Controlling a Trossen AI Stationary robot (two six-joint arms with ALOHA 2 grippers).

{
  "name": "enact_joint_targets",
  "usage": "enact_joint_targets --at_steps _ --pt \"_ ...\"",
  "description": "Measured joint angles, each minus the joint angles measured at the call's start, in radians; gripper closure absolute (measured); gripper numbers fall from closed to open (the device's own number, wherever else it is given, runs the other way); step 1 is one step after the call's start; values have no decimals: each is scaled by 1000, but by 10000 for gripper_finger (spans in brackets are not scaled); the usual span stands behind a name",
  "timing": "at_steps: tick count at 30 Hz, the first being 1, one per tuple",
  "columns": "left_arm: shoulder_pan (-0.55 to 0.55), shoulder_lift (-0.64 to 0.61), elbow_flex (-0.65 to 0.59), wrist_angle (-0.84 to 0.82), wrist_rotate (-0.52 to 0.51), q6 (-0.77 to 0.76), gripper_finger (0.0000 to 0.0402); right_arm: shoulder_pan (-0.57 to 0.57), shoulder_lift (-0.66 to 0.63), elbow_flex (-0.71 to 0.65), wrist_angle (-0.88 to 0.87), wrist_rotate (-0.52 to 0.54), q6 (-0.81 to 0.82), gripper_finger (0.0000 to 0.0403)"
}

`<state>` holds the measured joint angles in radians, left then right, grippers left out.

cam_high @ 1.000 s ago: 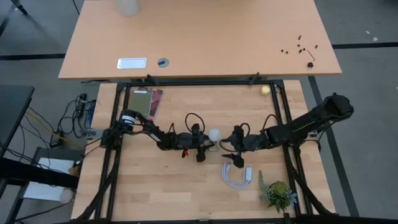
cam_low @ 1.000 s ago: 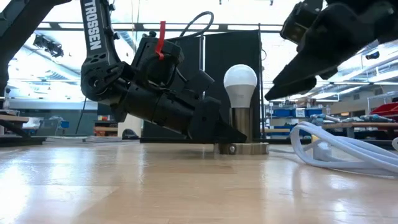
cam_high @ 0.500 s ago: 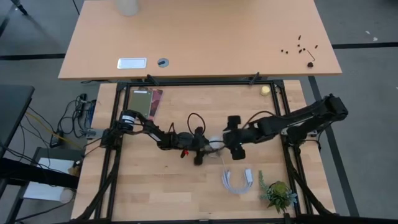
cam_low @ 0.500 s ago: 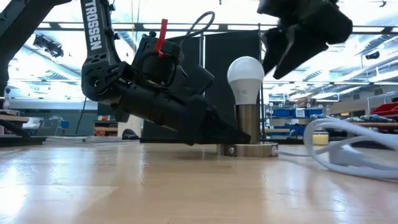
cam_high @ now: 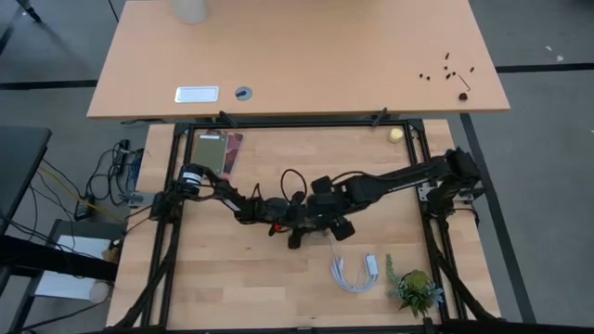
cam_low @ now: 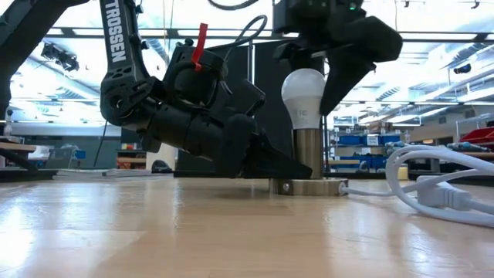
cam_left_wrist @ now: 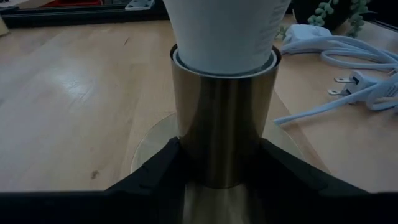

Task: Screw lightbulb
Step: Insert the white lightbulb into the desk lamp

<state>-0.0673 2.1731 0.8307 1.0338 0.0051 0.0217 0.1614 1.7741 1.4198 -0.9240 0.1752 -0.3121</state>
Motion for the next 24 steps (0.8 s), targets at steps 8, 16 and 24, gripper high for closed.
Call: enact_joint_targets --at_steps 8,16,24 --pt "0 0 0 -4 -2 -4 211 -20 93 107 -95 -98 -87 58" --pt "0 0 0 -4 20 -4 211 -19 90 131 -77 -148 -197 58" --pt "0 0 0 -4 26 -5 211 -15 90 131 -43 -173 -315 58"
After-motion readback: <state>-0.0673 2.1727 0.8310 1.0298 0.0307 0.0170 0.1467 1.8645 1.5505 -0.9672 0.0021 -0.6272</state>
